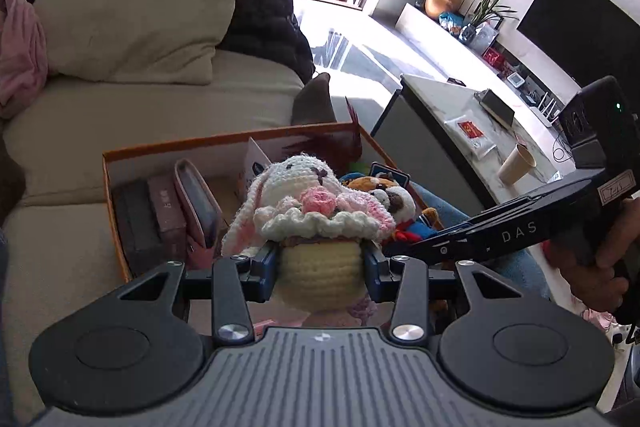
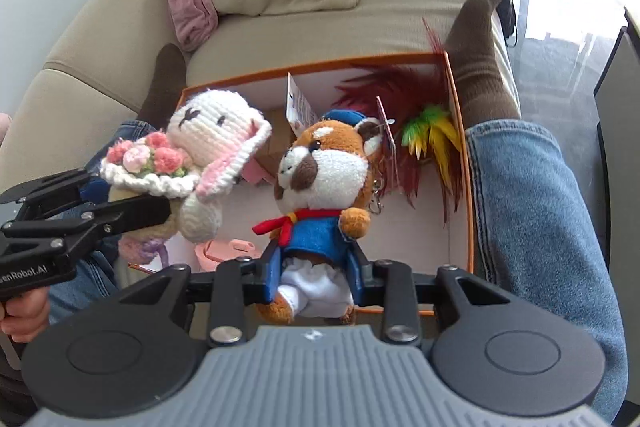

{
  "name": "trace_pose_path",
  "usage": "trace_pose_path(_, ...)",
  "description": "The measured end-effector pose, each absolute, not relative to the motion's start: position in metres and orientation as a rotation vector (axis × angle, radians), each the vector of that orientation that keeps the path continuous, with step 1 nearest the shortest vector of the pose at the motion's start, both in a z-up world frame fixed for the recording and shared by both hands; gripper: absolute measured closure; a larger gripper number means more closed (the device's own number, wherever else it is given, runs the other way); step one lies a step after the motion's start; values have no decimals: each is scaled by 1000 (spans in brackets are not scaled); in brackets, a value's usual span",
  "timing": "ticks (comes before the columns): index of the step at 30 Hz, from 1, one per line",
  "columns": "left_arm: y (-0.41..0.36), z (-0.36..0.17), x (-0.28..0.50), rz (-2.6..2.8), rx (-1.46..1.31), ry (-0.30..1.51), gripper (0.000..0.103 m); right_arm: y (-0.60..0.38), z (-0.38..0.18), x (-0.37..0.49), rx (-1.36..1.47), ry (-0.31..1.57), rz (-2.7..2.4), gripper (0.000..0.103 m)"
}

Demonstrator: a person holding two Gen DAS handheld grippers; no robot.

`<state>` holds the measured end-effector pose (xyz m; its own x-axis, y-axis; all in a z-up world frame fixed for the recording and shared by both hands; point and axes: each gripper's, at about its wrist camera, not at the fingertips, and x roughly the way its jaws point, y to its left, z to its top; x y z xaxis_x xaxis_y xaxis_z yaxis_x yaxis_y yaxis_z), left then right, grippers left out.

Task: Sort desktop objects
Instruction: 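Carry the bunny and red panda plush over the white box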

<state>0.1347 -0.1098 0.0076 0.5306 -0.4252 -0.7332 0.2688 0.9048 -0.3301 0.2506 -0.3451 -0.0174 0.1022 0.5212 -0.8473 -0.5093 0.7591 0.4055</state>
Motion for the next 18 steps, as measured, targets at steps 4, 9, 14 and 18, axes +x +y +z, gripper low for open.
trace_pose_path(4,-117,-14,151,-394,-196,993,54,-346,-36,277,64,1377,761,68)
trace_pose_path(9,-128,-34,164,-359,-201,1065,54,-334,-48,294,-44,1403,706,68)
trace_pose_path(14,-141,-48,172,-329,-204,1102,54,-323,-68,300,-133,1398,685,68)
trace_pose_path(18,-151,-59,174,-314,-157,1106,54,-319,-73,300,-185,1365,690,68)
